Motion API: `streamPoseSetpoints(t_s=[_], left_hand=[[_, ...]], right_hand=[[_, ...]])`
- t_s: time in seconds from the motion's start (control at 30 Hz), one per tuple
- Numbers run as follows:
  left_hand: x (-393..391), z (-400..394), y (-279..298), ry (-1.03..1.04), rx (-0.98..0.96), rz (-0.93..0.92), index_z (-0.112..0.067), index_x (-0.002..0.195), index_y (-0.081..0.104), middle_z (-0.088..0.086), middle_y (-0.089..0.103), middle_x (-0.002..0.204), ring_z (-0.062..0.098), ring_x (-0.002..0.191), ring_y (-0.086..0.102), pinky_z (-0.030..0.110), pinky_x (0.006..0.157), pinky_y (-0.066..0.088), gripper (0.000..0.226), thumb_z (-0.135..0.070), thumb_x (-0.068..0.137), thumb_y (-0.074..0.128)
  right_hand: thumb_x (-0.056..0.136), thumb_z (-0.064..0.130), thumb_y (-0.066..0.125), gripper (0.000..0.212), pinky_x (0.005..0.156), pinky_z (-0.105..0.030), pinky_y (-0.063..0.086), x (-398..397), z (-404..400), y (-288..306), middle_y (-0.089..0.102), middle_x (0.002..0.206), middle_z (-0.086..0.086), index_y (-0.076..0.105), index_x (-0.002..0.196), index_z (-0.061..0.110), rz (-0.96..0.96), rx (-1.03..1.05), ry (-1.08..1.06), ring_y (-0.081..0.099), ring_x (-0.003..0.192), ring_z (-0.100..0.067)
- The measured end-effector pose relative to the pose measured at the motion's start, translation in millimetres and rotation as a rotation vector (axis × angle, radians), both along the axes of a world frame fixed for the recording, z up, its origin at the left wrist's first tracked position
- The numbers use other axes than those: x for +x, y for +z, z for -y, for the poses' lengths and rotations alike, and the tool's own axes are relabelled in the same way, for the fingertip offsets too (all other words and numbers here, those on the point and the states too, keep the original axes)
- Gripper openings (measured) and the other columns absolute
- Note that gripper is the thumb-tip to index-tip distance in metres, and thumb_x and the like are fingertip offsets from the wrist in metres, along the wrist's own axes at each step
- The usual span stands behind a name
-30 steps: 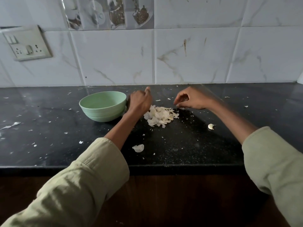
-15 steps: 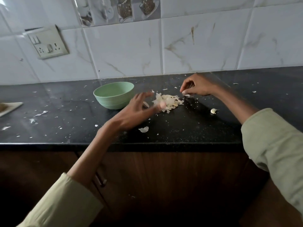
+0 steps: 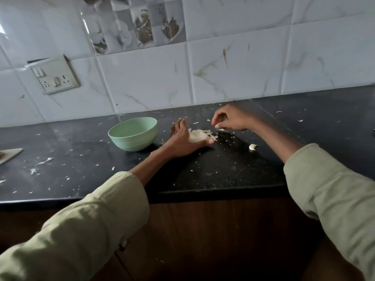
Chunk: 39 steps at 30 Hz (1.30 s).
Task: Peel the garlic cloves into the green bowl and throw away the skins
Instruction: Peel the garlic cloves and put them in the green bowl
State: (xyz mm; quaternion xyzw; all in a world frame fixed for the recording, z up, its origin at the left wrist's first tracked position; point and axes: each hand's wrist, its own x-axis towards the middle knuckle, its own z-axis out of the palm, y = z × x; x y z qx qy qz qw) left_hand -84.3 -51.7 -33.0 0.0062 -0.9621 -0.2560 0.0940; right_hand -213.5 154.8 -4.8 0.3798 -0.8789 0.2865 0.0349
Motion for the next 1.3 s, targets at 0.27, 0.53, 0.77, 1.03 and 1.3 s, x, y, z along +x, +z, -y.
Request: streamPoseSetpoints(t_s=[0.27,0.53,0.77,1.03,1.3], left_hand=[[-52.4,1.9,-3.6,-0.038,0.057,-0.035,-0.014,0.155,0.041,0.011,0.047,0.155,0.026,0.140,0.048,0.035,0.107,0.043,0.108,-0.077,0.073,0.075],[-59.3,18.5,-0.2,-0.124,0.198,-0.190,-0.025,0.106,0.077,-0.006,0.075,0.108,0.013,0.099,0.068,0.019,0.075,0.048,0.035,-0.046,0.080,0.087],[-62.1,25.7,2.0,0.112,0.287,-0.279,-0.022,0.110,0.074,0.005,0.063,0.120,0.022,0.114,0.056,0.039,0.099,0.039,0.063,-0.078,0.086,0.054],[-50.1,8.0,4.7,0.050,0.421,-0.226,-0.018,0.084,0.051,0.008,0.054,0.078,0.018,0.070,0.045,0.031,0.066,0.040,0.048,-0.057,0.107,0.038],[-47.0,3.6,2.0,0.026,0.578,-0.282,-0.008,0.113,0.071,0.005,0.072,0.115,0.020,0.107,0.064,0.040,0.093,0.049,0.067,-0.061,0.107,0.031]], right_hand=[[0.103,0.015,0.063,0.016,0.073,-0.039,0.065,-6.6,4.3,-3.9,0.069,0.096,-0.010,0.064,0.115,0.006,0.112,-0.093,-0.114,0.074,0.079,-0.023],[0.104,0.024,0.061,0.012,0.062,-0.024,0.054,0.2,13.4,-6.1,0.071,0.090,-0.002,0.067,0.103,0.014,0.117,-0.043,-0.133,0.069,0.071,-0.008],[0.103,0.023,0.063,0.014,0.060,-0.024,0.055,6.9,22.6,-5.1,0.071,0.084,-0.003,0.066,0.105,0.010,0.104,-0.083,-0.182,0.068,0.067,-0.009],[0.106,0.013,0.056,0.017,0.069,-0.024,0.059,18.1,36.2,-2.8,0.074,0.104,-0.010,0.063,0.110,-0.002,0.279,-0.177,-0.091,0.071,0.082,-0.016],[0.099,0.016,0.068,0.018,0.066,-0.023,0.057,13.3,25.8,3.7,0.074,0.085,-0.004,0.068,0.108,0.000,0.134,-0.219,-0.090,0.070,0.069,-0.008]])
